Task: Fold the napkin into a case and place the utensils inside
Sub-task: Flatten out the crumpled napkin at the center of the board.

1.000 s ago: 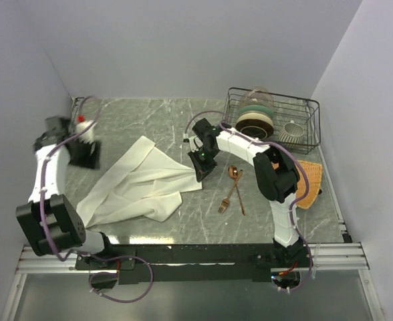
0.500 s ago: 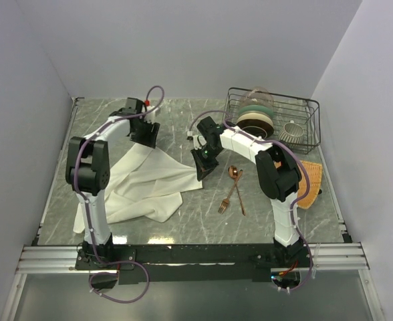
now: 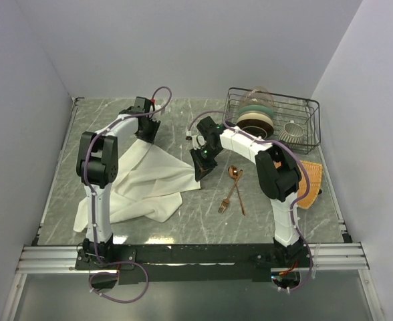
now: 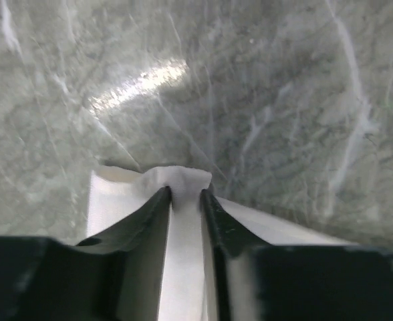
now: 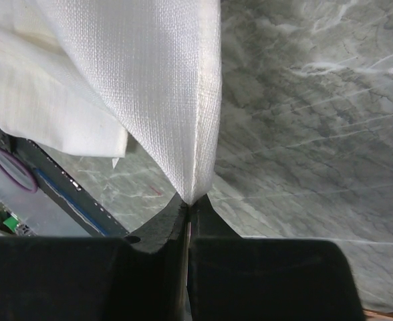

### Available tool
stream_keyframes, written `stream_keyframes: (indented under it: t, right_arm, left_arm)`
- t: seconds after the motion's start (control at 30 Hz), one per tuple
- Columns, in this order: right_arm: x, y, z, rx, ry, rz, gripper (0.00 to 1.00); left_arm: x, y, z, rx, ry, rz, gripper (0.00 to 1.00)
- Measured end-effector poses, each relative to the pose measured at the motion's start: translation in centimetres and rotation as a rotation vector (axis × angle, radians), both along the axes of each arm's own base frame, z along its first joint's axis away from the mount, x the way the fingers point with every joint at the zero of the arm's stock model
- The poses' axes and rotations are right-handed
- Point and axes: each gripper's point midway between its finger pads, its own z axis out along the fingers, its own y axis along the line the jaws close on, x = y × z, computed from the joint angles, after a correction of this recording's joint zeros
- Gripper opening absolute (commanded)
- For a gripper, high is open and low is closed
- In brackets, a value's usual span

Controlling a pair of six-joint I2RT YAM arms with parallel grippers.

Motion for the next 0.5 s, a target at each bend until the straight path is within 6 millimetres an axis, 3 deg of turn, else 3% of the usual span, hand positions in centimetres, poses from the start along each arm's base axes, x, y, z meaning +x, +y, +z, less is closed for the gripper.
stream_keyframes:
  t: [0.13, 0.33, 0.4, 0.5]
  right_arm:
    - [0.1, -0.1, -0.1, -0.003, -0.006, 0.005, 0.00]
    - [1.5, -0.9, -0.2, -0.019, -0.066, 0.014, 0.00]
    - [2.4, -1.6, 0.2, -0.041, -0.099, 0.017, 0.00]
    - [4.8, -2.4, 2.2, -0.071, -0.182, 0.015, 0.00]
  left_arm:
    - [0.4, 0.7, 0.0, -0.007, 0.001, 0.018, 0.02]
    - [0.0, 3.3, 1.8, -0.125, 0.041, 0.061, 0.01]
    - [0.3, 5.5, 3.8, -0.162, 0.016, 0.095, 0.01]
    - [1.9, 10.8, 9.4, -0.190, -0.099, 0.178, 0.01]
